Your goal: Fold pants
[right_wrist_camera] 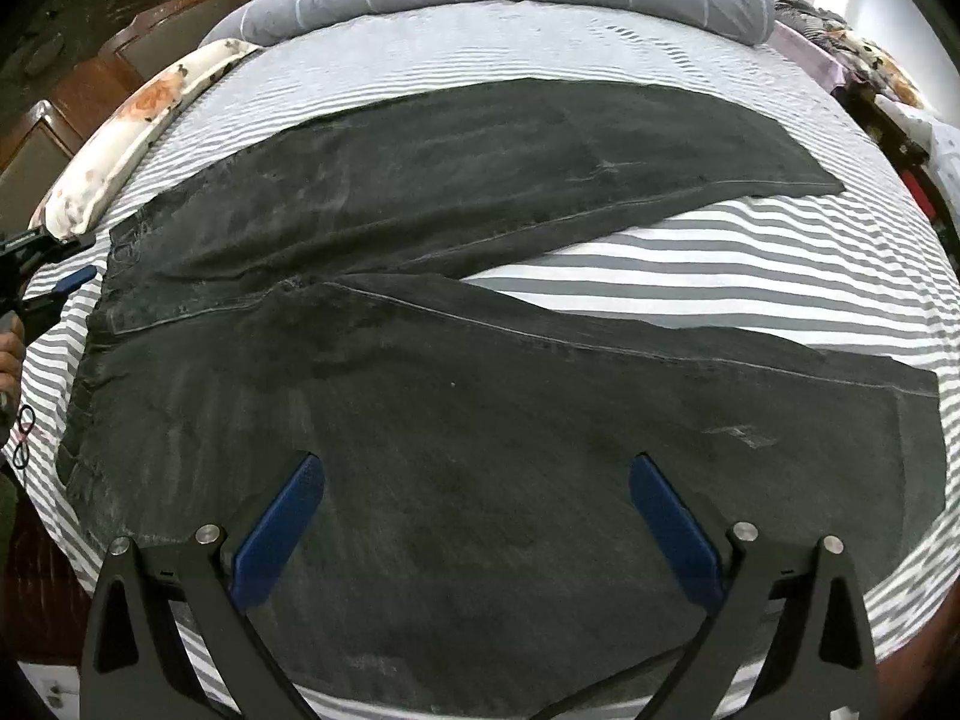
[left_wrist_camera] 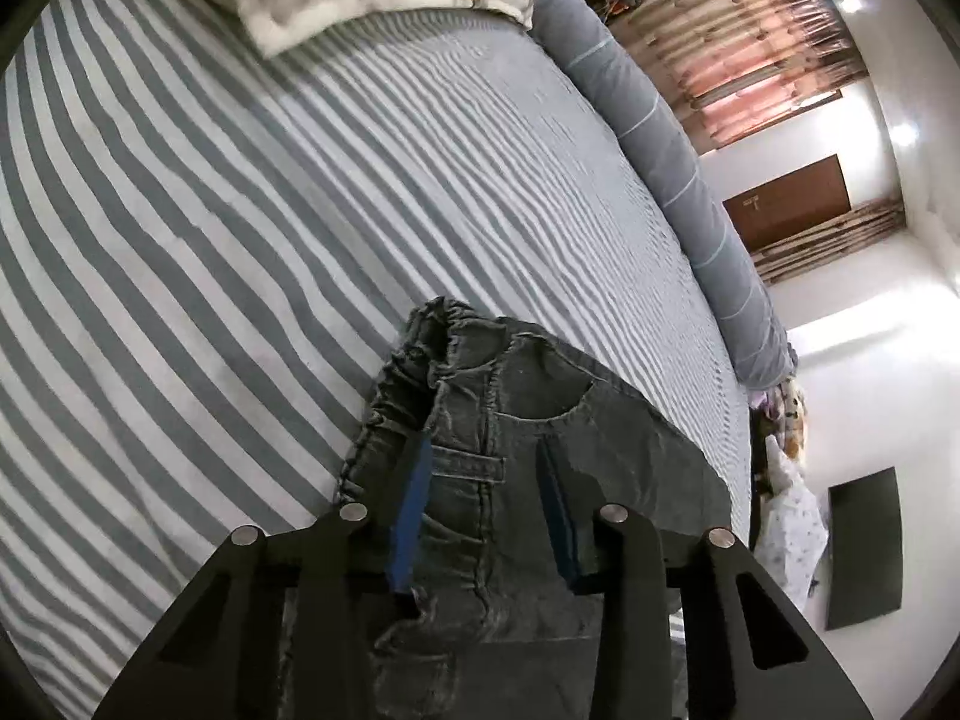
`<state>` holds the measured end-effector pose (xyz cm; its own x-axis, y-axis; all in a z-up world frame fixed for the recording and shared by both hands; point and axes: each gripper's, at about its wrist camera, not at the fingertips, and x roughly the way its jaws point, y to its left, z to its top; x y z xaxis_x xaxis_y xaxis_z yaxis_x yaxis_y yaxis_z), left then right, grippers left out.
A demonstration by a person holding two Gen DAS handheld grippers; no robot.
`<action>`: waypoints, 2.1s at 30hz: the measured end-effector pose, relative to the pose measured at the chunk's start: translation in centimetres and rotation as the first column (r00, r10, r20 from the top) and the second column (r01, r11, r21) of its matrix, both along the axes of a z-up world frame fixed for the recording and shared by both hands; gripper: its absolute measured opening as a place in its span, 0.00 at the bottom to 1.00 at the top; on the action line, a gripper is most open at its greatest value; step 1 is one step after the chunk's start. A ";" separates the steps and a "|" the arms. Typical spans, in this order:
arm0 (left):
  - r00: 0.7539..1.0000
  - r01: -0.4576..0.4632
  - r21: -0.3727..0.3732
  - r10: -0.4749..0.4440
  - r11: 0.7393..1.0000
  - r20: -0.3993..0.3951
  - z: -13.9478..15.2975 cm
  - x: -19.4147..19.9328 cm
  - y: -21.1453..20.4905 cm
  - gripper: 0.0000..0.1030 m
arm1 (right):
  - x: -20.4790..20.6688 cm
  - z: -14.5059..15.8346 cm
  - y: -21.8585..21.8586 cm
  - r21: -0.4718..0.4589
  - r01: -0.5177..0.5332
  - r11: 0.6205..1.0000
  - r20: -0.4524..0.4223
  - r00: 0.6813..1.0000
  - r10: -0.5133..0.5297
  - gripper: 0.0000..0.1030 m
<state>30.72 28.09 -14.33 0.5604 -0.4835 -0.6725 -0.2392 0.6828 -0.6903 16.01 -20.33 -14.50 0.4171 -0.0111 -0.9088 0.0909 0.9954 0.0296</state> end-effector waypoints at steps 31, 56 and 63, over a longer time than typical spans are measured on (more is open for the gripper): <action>0.987 -0.048 -0.013 0.050 0.999 0.151 -1.6 3.5 -0.2 0.06 | 18.0 1.4 3.6 -0.018 -0.393 0.919 0.059 0.917 0.394 0.97; 0.907 0.033 -0.049 -0.009 0.998 0.422 5.4 -3.4 -2.0 0.05 | 33.8 -2.8 9.0 0.123 -0.845 0.520 -0.242 0.482 0.842 0.47; 0.918 -0.001 -0.015 0.007 1.000 0.396 5.2 -3.0 -1.9 0.05 | 31.8 -0.8 6.1 0.079 -0.833 0.547 -0.175 0.529 0.831 0.09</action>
